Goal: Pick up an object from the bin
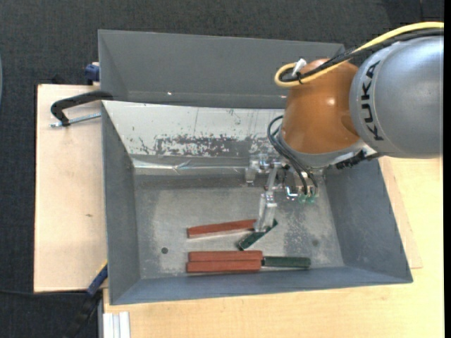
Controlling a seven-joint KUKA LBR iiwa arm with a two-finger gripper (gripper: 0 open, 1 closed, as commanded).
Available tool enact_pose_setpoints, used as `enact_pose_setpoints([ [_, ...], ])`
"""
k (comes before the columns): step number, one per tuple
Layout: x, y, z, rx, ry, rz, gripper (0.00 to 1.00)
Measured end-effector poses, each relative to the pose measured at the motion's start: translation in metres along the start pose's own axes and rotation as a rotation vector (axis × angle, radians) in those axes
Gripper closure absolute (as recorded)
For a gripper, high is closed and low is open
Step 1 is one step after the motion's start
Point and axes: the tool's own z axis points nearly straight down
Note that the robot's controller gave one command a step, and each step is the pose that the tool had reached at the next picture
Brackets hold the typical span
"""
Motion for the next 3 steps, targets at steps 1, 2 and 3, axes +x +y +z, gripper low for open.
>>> enact_pose_setpoints([
  [1, -0.002, 0.0, -0.004, -0.001, -0.009, 0.001, 0.0],
  [2, 0.01, 0.038, 0.055, -0.001, -0.013, 0.042, 0.0],
  [3, 0.015, 0.054, 0.057, 0.0, -0.008, -0.004, 0.0],
])
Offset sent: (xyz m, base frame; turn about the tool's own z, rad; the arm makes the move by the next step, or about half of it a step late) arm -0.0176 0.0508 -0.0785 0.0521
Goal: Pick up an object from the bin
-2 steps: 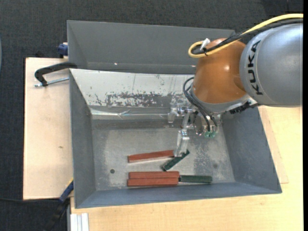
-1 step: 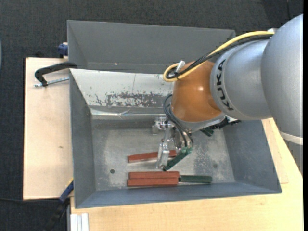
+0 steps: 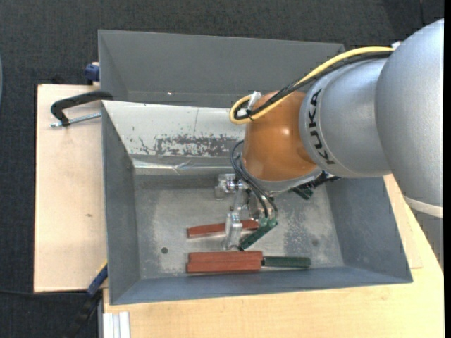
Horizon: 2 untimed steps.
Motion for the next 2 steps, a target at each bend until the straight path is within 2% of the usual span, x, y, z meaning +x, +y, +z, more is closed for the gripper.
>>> enact_pose_setpoints([
  [1, 0.0, 0.005, -0.02, -0.001, -0.006, 0.07, 0.0],
  [2, 0.006, -0.003, 0.021, 0.0, 0.001, 0.069, 0.0],
])
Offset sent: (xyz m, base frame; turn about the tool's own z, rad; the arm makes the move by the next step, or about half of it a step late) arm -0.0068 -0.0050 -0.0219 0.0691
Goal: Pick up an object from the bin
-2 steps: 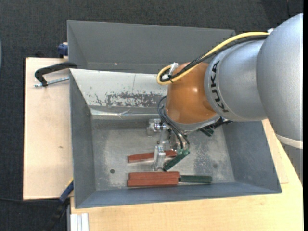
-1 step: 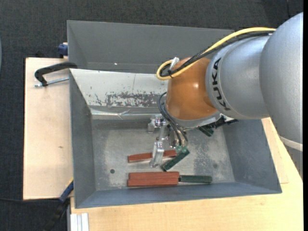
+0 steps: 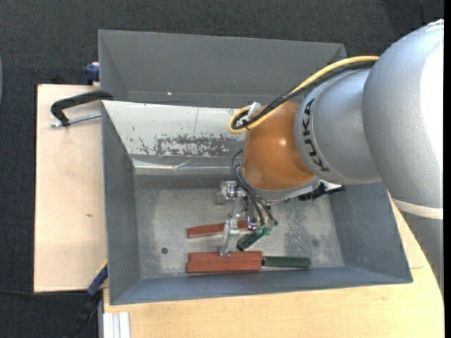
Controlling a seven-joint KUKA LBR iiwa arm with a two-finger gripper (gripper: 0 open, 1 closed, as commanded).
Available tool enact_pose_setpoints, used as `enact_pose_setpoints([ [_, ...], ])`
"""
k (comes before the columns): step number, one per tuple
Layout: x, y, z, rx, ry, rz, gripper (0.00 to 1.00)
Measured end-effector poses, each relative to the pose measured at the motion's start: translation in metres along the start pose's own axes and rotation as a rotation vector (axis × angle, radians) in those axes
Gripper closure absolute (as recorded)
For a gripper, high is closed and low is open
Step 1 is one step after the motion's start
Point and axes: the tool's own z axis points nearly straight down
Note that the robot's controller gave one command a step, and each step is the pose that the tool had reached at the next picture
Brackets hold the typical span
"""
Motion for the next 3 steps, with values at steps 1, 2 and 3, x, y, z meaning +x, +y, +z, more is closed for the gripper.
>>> enact_pose_setpoints([
  [1, 0.001, -0.003, 0.0019, -0.001, -0.002, -0.003, 1.0],
  [2, 0.001, -0.0026, 0.0018, -0.001, -0.002, -0.003, 1.0],
  [3, 0.0011, -0.0024, 0.0001, -0.001, -0.002, -0.003, 1.0],
])
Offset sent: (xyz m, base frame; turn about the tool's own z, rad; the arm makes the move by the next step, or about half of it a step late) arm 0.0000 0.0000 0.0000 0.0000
